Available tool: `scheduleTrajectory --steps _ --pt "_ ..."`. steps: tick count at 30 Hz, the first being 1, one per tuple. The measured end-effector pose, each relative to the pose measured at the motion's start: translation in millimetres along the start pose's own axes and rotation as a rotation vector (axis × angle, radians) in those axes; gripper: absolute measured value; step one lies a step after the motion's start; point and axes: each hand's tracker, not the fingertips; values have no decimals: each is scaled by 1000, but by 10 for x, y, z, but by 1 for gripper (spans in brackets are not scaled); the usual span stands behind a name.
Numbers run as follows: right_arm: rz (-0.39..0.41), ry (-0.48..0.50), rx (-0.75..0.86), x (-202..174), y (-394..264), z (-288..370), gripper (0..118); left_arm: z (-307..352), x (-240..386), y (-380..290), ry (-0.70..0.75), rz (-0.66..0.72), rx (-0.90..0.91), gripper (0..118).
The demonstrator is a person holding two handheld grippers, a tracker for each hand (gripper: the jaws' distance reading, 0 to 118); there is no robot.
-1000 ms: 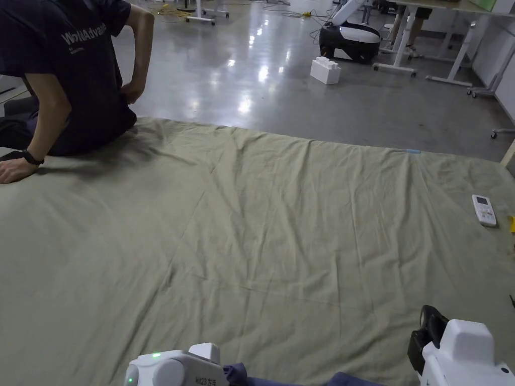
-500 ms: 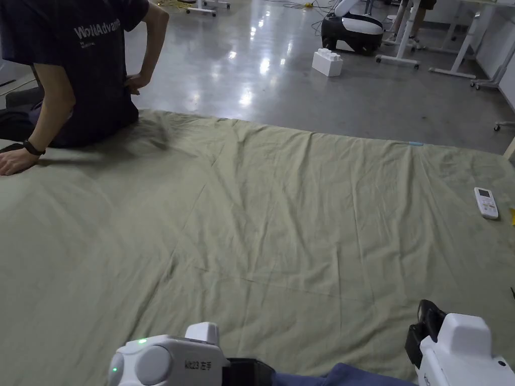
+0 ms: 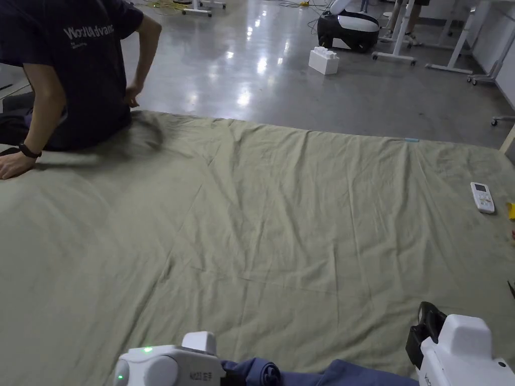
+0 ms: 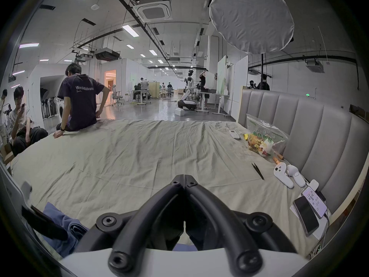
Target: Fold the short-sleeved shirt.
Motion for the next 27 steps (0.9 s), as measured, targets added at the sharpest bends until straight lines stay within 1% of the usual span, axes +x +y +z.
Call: scheduleTrajectory --steps 2,3,4,5,8,12,15,20,24,26,27 --pt "-9 0 -6 20 -14 0 0 -135 66 -32 41 -29 -42 18" --pt "-15 -2 -11 29 -12 8 0 -166 120 -84 31 -41 -52 18" --pt "-54 13 -34 42 -30 17 0 -198 170 -142 26 -55 -65 18" --pt "-46 -7 -25 62 -27 37 0 -199 217 -180 15 -66 -56 18" --pt "-36 -3 -19 65 -23 43 0 -179 330 -196 63 -154 -28 18" --pt "-39 1 -24 67 -33 42 0 -213 400 -168 49 -161 -2 18" --pt "-41 4 -26 54 -45 36 0 -135 451 -192 54 -220 34 18" --pt "-34 8 -26 30 -17 62 0 -77 534 -165 10 -226 49 18" --pt "-33 7 -27 31 2 75 0 -85 457 -158 -43 -189 15 18" --pt "-34 5 -25 44 7 75 0 -47 362 -140 -67 -191 27 19" --pt "-35 5 -23 53 15 78 0 28 285 -80 -97 -188 39 23"
